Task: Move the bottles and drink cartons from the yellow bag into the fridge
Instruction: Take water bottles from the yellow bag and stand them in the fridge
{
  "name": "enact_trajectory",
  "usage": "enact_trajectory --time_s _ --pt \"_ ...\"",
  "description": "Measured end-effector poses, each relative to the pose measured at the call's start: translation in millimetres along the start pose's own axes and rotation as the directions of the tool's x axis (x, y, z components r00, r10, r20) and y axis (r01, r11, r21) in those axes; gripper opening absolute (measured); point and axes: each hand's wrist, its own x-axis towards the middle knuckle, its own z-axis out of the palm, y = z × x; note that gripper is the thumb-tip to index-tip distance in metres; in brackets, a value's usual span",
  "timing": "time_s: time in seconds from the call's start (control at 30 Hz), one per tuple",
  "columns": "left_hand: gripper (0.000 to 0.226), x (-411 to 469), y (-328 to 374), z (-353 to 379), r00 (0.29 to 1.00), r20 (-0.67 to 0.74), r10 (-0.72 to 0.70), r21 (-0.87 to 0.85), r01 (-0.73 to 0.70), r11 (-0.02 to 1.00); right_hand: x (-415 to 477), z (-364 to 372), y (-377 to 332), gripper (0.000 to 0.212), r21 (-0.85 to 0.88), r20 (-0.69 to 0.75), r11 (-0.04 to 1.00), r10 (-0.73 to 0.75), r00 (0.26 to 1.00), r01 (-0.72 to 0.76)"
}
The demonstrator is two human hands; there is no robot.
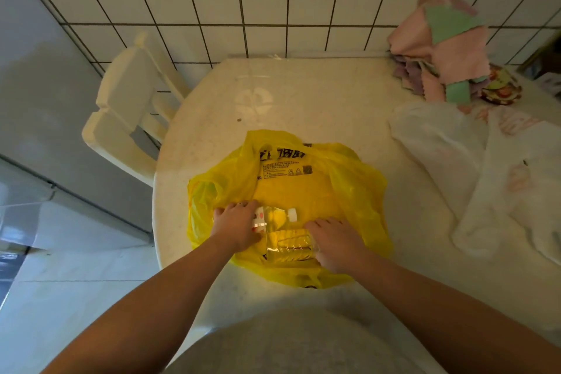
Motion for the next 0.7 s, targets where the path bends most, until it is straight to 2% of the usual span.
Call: enact_trajectory --time_s 0.13,0.23,0.4,0.47,0.57,0.7 --pt "0.064 -1.4 -12.4 -10.3 0.997 -0.071 -0.041 -0.239 0.023 0.971 -7.4 -5.0 2.2 0.061 0.186 -0.035 0.98 0.084 0.996 -0.077" --pt "0.062 -4.2 -21.6 -20.1 0.982 -0.179 -0.052 -0.401 -0.024 0.916 -15.8 -15.5 1.0 0.064 0.376 -0.083 0.918 0.171 0.982 -0.128" --pt "0.07 -14.6 -22.6 -32.0 0.946 -0.307 -0.105 -0.451 -0.047 0.891 -28.1 -26.9 -4.5 0.06 0.603 -0.282 0.796 0.274 0.92 -0.053" --pt "0.076 -20.0 -20.7 -34.6 0.933 -0.332 -0.138 -0.533 -0.065 0.843 -31.7 -33.8 -8.4 0.059 0.724 -0.317 0.69 0.358 0.879 -0.02" --pt "0.082 -28.9 -14.9 -38.6 0.91 -0.371 -0.182 -0.689 -0.138 0.712 -36.0 -48.9 -16.6 0.056 0.865 -0.308 0.5 0.465 0.83 0.041" --pt "0.07 -47.8 4.9 -54.1 0.869 -0.438 -0.228 -0.798 -0.26 0.544 -39.8 -65.4 -20.6 0.056 0.96 -0.27 0.212 0.545 0.794 0.181"
